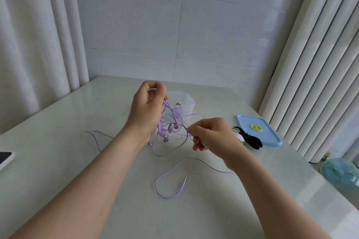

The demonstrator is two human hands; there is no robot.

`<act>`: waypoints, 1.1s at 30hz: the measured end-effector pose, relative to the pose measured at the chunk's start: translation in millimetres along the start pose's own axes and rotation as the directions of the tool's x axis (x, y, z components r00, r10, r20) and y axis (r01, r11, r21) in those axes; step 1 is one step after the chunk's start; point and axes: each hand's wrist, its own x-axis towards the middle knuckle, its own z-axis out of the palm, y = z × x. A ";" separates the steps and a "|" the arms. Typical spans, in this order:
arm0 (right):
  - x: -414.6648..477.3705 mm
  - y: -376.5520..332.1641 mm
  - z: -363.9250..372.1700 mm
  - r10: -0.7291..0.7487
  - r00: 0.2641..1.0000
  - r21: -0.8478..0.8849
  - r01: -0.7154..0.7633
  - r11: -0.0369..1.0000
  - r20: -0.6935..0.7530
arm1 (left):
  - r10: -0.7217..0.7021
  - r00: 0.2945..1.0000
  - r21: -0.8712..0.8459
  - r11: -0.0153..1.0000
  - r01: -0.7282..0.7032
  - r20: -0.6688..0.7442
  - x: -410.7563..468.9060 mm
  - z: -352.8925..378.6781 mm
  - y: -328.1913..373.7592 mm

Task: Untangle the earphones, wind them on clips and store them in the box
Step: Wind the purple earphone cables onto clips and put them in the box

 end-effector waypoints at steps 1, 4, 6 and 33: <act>-0.5 -1.3 0.3 -0.005 1.000 0.028 0.005 1.000 0.003 | -0.001 0.999 0.015 1.000 0.001 -0.041 0.6 -0.5 -1.0; -0.8 -2.5 1.0 -0.045 0.999 0.032 0.045 0.998 -0.007 | -0.001 0.992 0.050 0.999 0.008 -0.129 2.3 -1.8 -3.7; -1.3 -1.8 0.9 -0.080 0.996 -0.026 0.079 0.997 -0.031 | -0.040 0.987 0.016 0.999 0.043 -0.155 4.3 -2.9 -4.1; 8.9 9.8 4.1 -0.321 0.925 -0.104 0.305 0.947 -0.204 | 0.156 0.933 0.652 0.677 -0.340 0.324 -10.2 -3.4 -20.9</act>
